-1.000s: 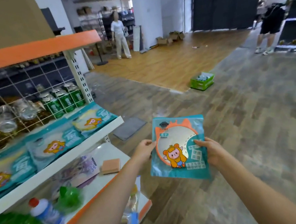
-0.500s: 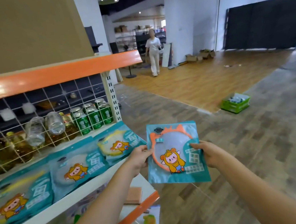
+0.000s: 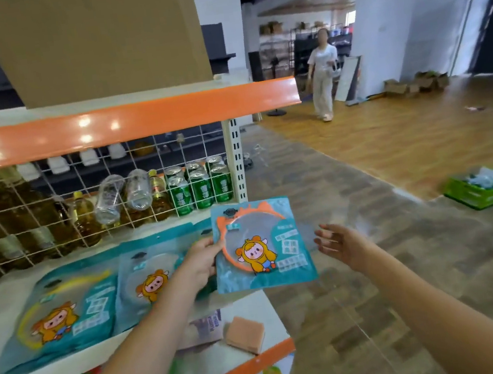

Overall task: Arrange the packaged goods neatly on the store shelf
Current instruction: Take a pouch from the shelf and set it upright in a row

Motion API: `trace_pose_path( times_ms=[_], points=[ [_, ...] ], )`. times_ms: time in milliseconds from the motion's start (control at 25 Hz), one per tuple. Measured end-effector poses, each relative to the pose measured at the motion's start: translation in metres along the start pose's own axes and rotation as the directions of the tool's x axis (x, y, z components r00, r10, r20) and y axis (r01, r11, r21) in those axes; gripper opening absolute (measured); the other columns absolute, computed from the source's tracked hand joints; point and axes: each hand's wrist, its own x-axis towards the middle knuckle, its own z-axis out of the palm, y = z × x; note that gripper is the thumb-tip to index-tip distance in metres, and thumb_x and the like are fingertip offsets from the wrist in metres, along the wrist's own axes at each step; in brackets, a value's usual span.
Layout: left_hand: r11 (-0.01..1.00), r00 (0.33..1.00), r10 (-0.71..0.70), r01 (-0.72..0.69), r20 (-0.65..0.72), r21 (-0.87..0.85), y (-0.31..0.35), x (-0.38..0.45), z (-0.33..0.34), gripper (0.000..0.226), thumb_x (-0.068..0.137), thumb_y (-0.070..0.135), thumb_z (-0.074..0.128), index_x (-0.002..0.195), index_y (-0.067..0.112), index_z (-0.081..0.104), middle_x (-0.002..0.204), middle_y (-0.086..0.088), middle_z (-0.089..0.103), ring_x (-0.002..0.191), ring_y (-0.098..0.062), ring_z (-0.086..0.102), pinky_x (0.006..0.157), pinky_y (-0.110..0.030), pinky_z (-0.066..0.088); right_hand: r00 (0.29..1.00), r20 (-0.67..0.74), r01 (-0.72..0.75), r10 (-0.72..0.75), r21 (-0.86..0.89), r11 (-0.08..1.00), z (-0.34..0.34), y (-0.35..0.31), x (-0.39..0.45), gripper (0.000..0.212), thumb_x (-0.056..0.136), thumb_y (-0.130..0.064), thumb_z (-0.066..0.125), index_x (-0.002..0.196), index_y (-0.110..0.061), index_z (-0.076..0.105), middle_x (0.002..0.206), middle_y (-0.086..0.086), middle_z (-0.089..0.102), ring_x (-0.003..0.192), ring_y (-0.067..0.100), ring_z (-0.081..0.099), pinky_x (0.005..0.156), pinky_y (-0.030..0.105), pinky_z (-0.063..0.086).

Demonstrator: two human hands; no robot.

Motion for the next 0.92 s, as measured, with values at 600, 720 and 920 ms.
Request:
trace_pose_path(
  times_ms=[600,720,920],
  points=[
    [0.655,0.867,0.265,0.159,-0.422,0.739,-0.011,0.066,-0.007,0.025,0.094,0.031,0.053,0.092,0.009,0.064,0.087,-0.008,0.065,0.080,-0.024,0.061,0.070,-0.034,0.047,0.885,0.419,0.435,-0.203,-0.899,0.041,0.044,-0.011,0.117,0.027,0.096,-0.017,0.045,0.107,-0.006,0.066,0.113,0.013,0.067,0.105,0.027,0.060,0.079,0.028,0.043],
    [0.464,0.863,0.317,0.220,-0.393,0.858,-0.016,0.065,-0.005,0.027,0.094,0.038,0.051,0.094,0.013,0.061,0.087,-0.003,0.062,0.076,-0.018,0.055,0.061,-0.028,0.039,0.877,0.449,0.460,-0.173,-0.888,0.027,0.046,-0.008,0.127,0.026,0.095,-0.019,0.044,0.108,-0.010,0.065,0.112,0.009,0.066,0.102,0.024,0.060,0.075,0.026,0.041],
    [0.415,0.834,0.353,0.267,-0.425,0.870,-0.023,0.063,-0.006,0.035,0.094,0.048,0.047,0.101,0.015,0.057,0.100,-0.004,0.060,0.088,-0.019,0.057,0.066,-0.029,0.043,0.849,0.508,0.514,-0.144,-0.858,0.006,0.051,-0.009,0.140,0.025,0.095,-0.018,0.042,0.103,-0.015,0.065,0.104,0.008,0.068,0.083,0.019,0.059,0.070,0.026,0.046]
  ],
)
